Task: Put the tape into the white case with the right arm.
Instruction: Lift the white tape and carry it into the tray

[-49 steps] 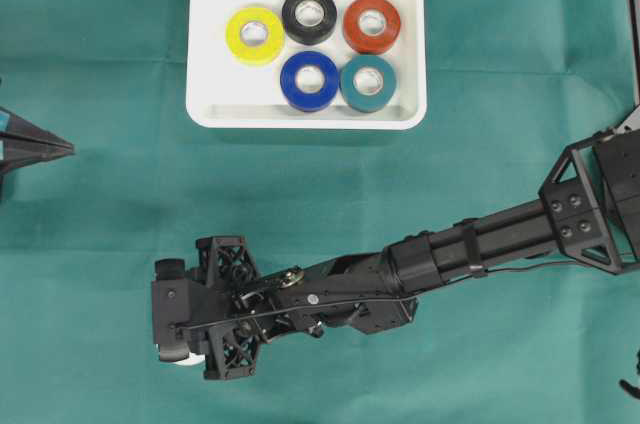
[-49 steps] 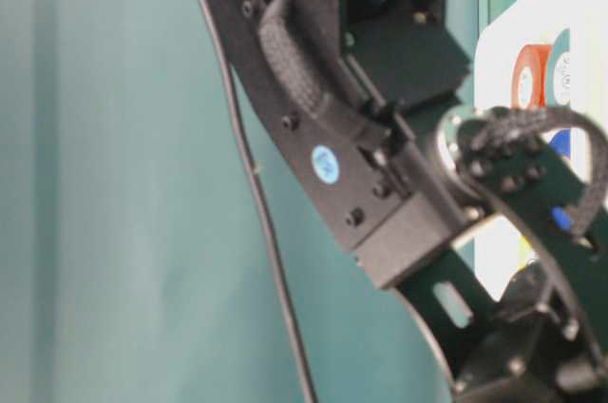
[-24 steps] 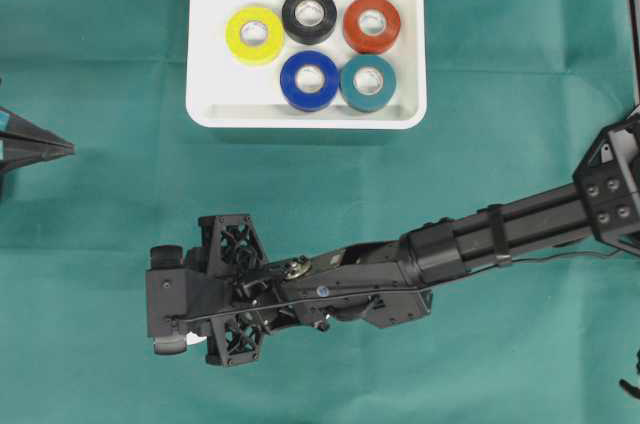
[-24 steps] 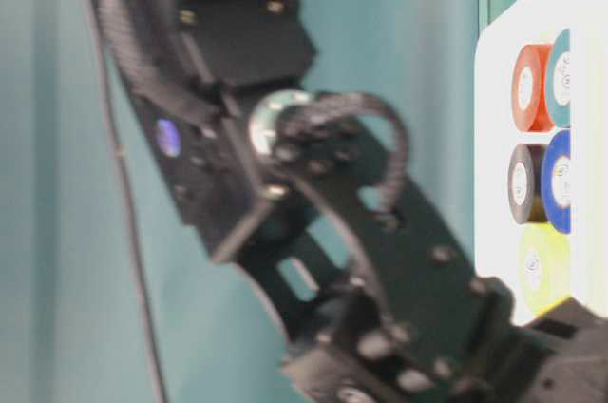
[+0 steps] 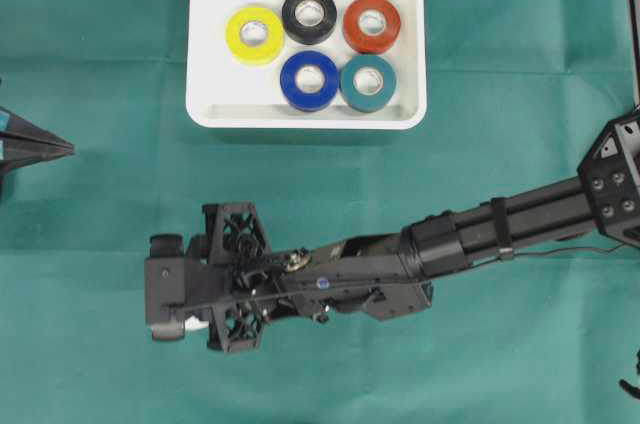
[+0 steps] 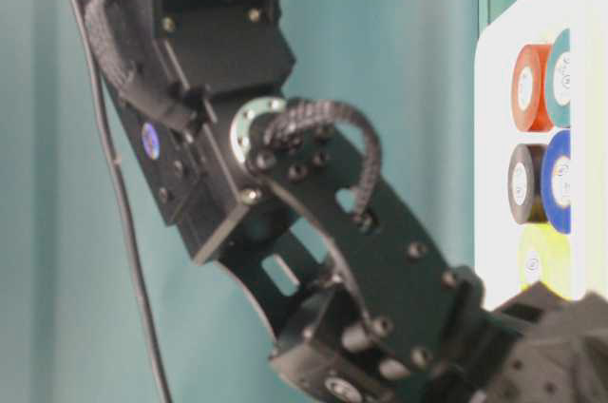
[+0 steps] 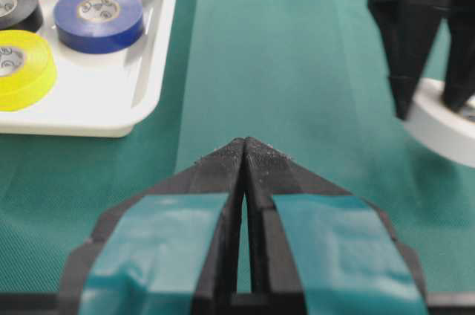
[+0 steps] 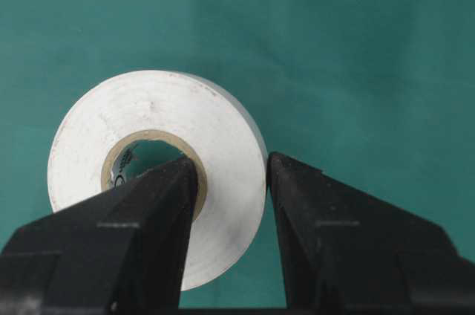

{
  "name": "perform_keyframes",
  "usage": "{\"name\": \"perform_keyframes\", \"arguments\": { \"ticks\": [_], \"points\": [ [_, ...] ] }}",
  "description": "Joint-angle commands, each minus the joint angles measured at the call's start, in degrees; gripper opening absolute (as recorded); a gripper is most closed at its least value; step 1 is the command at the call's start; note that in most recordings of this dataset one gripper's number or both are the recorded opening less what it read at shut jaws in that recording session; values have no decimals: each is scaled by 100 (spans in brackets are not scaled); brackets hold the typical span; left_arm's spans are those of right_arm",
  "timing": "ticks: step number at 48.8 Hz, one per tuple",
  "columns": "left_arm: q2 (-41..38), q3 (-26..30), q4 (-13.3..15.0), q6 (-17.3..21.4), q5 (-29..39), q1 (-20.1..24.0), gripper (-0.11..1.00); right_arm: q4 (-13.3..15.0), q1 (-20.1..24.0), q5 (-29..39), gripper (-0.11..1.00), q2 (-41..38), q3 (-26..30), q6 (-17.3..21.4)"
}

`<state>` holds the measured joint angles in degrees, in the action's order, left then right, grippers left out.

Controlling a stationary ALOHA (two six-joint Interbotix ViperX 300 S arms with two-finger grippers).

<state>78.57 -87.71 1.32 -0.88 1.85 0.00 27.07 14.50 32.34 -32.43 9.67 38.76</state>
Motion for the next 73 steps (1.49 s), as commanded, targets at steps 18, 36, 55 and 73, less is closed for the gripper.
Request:
{"name": "perform_keyframes", "arguments": {
  "ticks": [18, 36, 55, 73],
  "points": [
    [-44, 70, 9, 0, -35, 9, 0, 299, -1099, 167, 3, 729, 9, -123],
    [-44, 70, 0, 0, -35, 9, 0, 299, -1978, 70, 3, 729, 0, -264],
    [-44, 70, 9, 0, -35, 9, 0, 299, -2259, -9, 3, 800, -264, -378],
    [-44, 70, 9, 9, -35, 9, 0, 299, -2382, -334, 3, 1389, -1213, -545]
  ]
}}
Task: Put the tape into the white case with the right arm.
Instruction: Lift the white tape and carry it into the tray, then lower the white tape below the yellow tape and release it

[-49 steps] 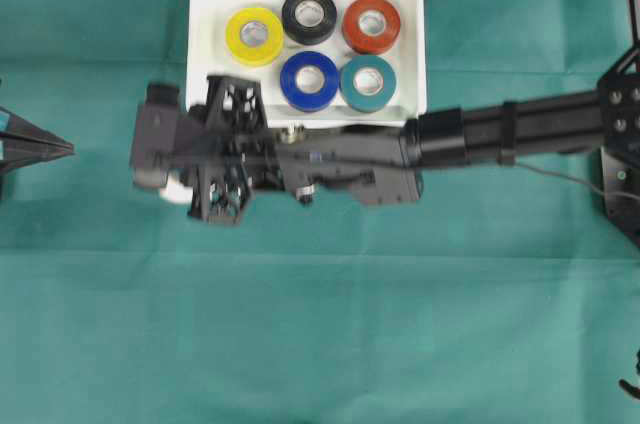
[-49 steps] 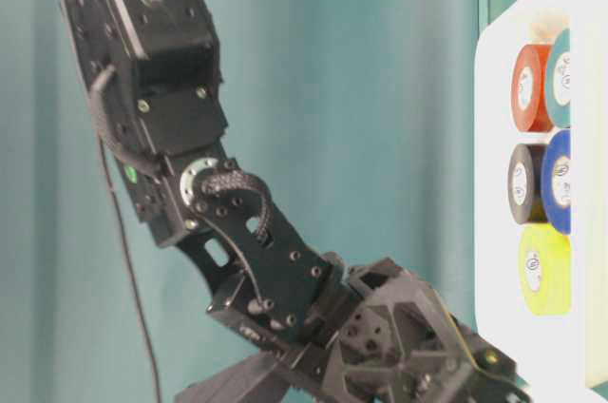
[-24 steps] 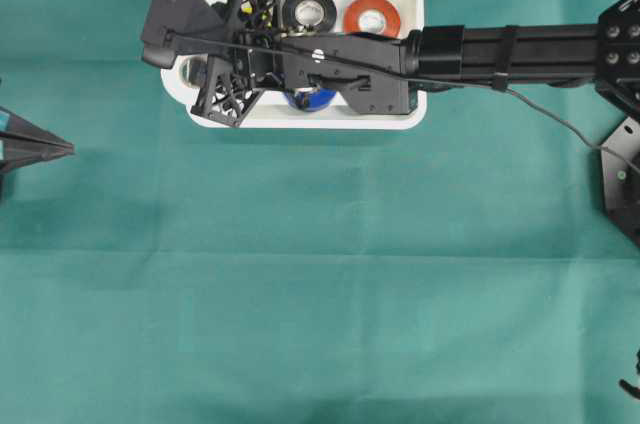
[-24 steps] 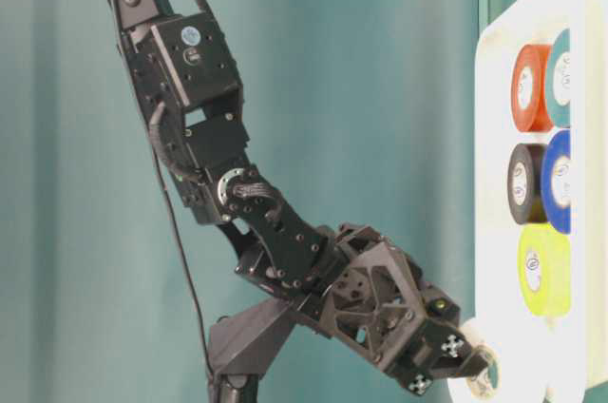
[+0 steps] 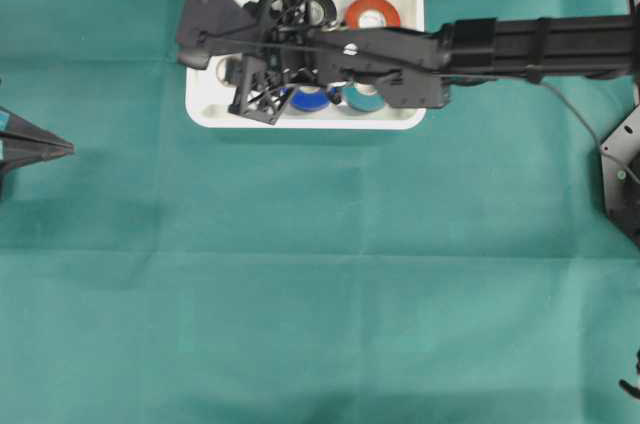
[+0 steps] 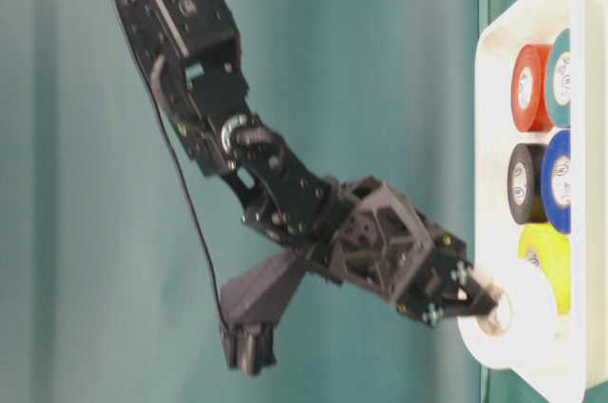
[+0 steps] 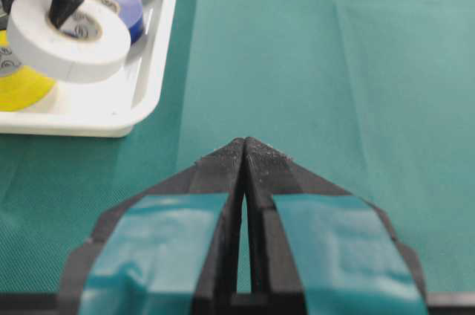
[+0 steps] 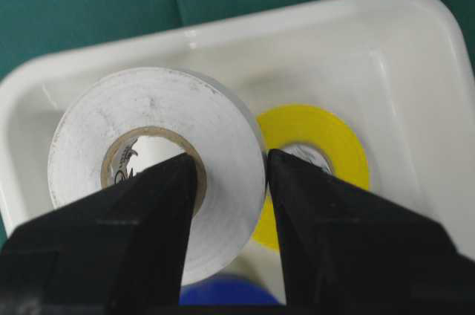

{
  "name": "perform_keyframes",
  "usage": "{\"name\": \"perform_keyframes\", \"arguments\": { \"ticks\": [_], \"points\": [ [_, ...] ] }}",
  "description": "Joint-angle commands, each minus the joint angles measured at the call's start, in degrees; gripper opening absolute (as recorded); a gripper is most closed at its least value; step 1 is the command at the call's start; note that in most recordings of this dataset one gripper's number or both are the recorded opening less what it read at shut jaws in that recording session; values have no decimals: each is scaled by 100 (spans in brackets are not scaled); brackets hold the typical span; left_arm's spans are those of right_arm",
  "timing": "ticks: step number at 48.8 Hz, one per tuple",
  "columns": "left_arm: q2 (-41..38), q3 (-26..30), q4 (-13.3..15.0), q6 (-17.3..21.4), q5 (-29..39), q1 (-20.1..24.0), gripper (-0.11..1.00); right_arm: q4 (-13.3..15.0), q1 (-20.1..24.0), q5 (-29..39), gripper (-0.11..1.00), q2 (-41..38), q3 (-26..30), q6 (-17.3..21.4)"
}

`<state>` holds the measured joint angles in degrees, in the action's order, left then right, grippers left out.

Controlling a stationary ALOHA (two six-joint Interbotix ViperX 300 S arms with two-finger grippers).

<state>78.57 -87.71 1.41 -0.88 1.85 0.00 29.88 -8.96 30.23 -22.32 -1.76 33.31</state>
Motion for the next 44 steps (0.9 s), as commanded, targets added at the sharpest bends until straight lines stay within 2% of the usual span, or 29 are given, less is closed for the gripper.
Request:
{"name": "perform_keyframes", "arguments": {
  "ticks": [1, 10, 27, 29, 32, 40, 41, 44],
  "points": [
    [-44, 70, 0, 9, -35, 9, 0, 18, -26, -141, 3, 396, -105, 0],
    [-44, 70, 0, 9, -35, 9, 0, 18, -35, -211, 3, 466, -360, 62],
    [-44, 70, 0, 9, -35, 9, 0, 9, -70, -334, 3, 457, -404, 62],
    [-44, 70, 0, 9, -35, 0, 0, 9, -70, -360, 9, 466, -404, 62],
    [-44, 62, 0, 9, -35, 9, 0, 9, -70, -387, 22, 466, -404, 62],
    [-44, 70, 0, 9, -35, 9, 0, 9, -70, -378, 69, 466, -404, 62],
    [-44, 70, 0, 9, -35, 9, 0, 9, -70, -378, 72, 466, -404, 62],
    [-44, 70, 0, 9, -35, 9, 0, 9, -70, -378, 68, 466, -396, 62]
  ]
}}
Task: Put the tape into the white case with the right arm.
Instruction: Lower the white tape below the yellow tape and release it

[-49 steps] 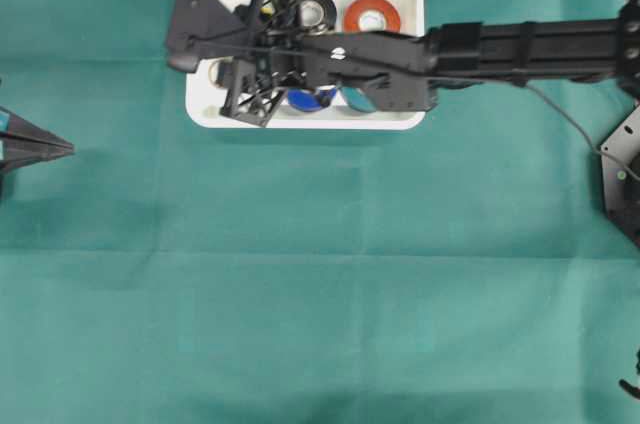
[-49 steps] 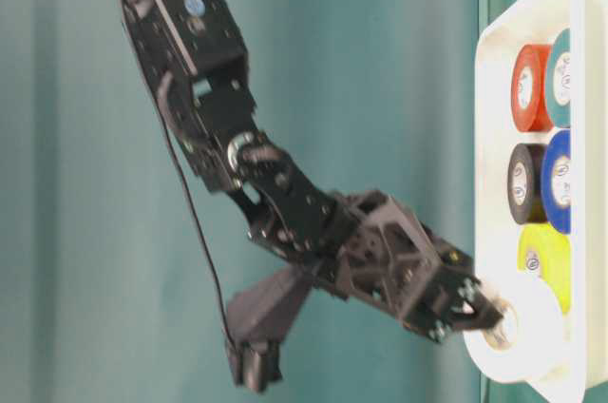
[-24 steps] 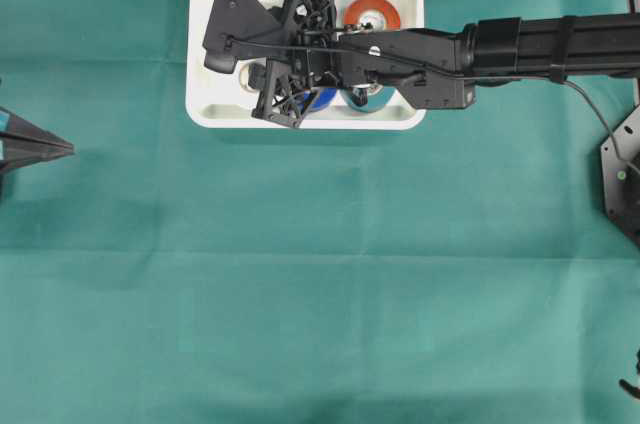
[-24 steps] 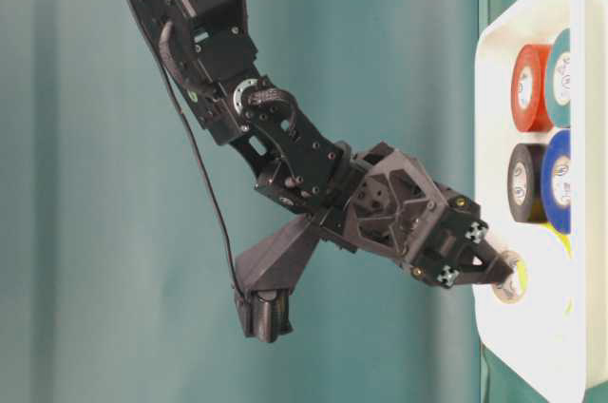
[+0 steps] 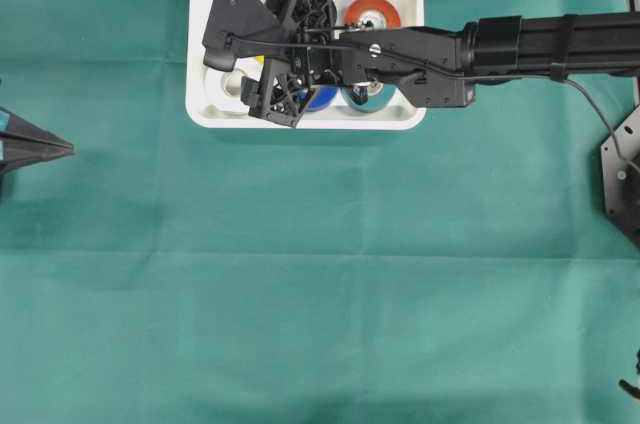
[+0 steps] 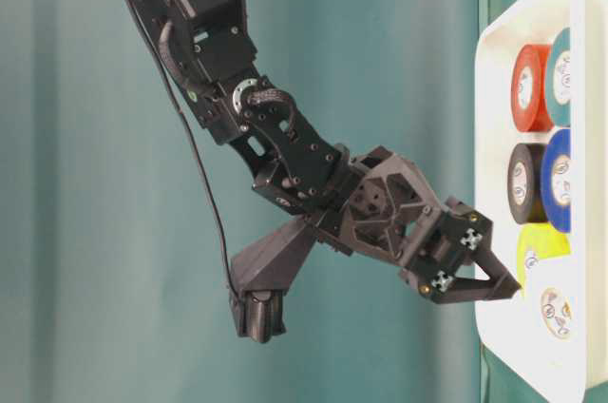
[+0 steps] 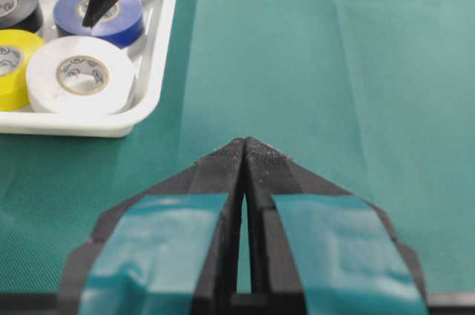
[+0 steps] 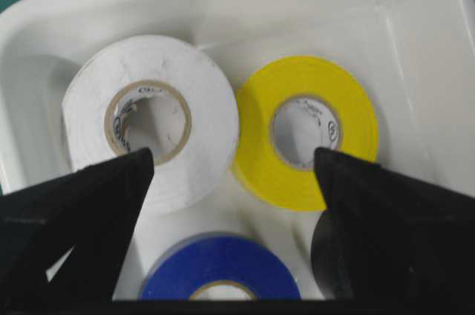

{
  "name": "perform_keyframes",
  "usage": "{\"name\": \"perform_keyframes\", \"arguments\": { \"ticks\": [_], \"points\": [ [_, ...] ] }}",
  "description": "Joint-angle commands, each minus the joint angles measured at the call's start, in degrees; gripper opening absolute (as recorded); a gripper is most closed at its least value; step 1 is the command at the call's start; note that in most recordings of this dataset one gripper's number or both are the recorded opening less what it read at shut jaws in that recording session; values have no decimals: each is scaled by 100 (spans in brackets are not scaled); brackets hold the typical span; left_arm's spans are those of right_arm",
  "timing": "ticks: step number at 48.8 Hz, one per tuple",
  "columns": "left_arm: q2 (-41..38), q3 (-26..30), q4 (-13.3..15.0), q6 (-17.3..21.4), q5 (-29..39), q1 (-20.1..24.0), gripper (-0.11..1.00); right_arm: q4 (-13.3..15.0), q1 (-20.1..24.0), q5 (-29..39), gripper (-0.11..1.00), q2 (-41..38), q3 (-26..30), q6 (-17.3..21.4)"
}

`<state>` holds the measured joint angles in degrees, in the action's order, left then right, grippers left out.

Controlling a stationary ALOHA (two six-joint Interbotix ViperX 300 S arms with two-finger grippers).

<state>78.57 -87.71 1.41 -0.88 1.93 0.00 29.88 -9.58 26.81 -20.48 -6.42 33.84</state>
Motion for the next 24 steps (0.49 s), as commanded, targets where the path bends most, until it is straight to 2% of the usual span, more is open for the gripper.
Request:
{"name": "perform_keyframes", "arguments": {
  "ticks": [1, 12, 24],
  "points": [
    [-44, 70, 0, 0, -44, 9, 0, 9, -9, -26, 67, 281, 70, 9],
    [-44, 70, 0, 9, -44, 9, 0, 9, -9, 9, 68, 378, -18, -18],
    [-44, 70, 0, 0, -44, 0, 0, 9, -9, -97, 68, 993, -721, 0]
  ]
}}
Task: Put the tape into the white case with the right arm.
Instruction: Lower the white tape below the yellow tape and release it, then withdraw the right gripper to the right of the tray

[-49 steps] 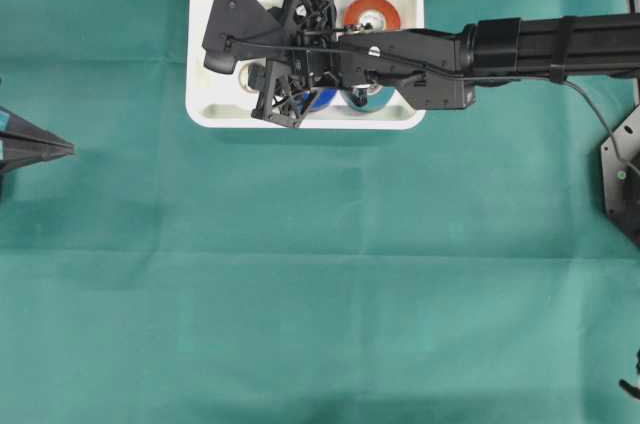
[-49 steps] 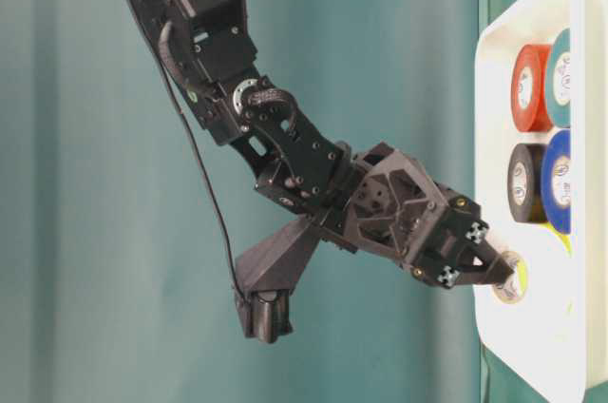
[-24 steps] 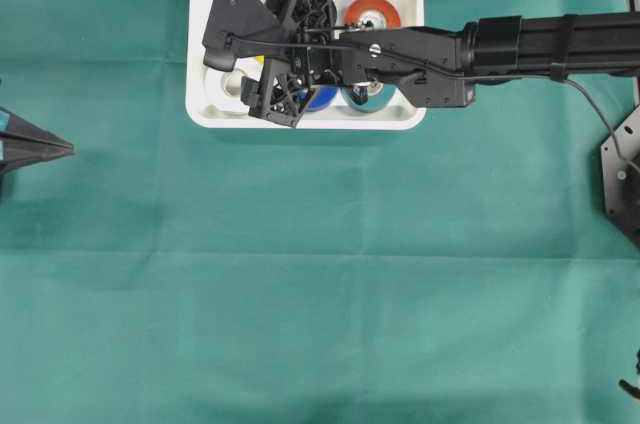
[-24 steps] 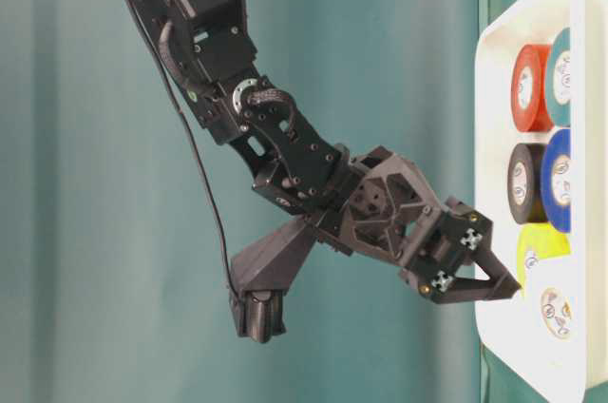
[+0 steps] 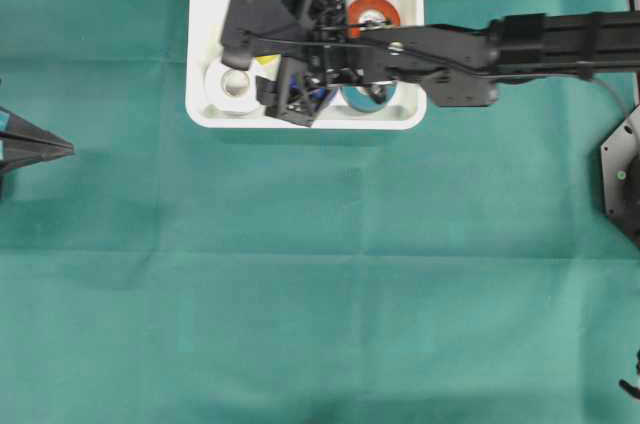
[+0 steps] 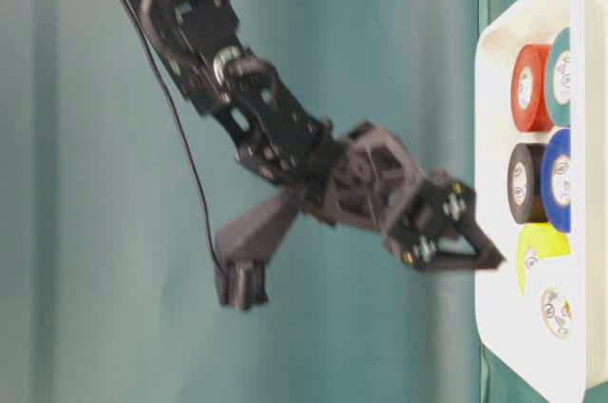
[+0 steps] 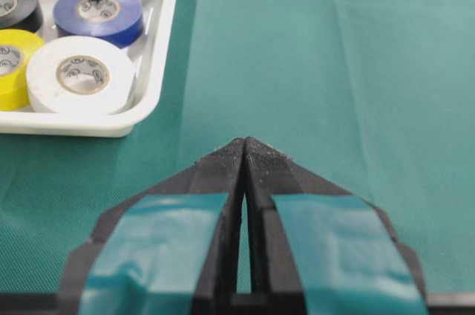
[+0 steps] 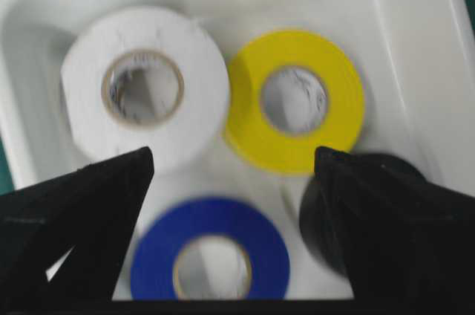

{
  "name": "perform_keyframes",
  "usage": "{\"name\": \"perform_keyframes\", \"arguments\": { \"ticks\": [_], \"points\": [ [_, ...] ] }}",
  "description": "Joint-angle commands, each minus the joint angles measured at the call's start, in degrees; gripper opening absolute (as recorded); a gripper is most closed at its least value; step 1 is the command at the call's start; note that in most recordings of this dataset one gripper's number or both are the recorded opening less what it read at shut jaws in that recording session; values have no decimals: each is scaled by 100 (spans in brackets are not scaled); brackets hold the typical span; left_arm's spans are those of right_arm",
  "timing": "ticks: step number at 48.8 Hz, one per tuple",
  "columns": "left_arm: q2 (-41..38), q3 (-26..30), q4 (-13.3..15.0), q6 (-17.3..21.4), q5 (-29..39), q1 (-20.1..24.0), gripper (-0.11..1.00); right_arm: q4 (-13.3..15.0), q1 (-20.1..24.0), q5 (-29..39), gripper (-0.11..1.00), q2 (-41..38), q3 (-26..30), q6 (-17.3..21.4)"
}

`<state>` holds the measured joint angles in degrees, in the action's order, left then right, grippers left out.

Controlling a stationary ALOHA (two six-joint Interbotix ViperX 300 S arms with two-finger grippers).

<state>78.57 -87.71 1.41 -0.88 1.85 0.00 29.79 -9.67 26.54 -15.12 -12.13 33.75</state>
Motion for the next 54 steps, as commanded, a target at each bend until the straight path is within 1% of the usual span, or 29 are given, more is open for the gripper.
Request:
{"name": "perform_keyframes", "arguments": {
  "ticks": [1, 24, 39, 48, 54],
  "points": [
    [-44, 70, 0, 0, -35, 9, 0, 18, 0, -88, 68, 519, -229, 9],
    [-44, 70, 0, 9, -35, 9, 0, 26, -35, -1134, 67, 2145, -2364, 18],
    [-44, 70, 0, 9, -35, 9, 0, 26, -88, -1661, 67, 2997, -3375, 18],
    [-44, 62, 0, 9, -35, 9, 0, 26, -167, -1767, 67, 3621, -3990, 18],
    [-44, 62, 0, 9, -44, 9, 0, 26, -176, -2004, 67, 4096, -4421, 9]
  ]
}}
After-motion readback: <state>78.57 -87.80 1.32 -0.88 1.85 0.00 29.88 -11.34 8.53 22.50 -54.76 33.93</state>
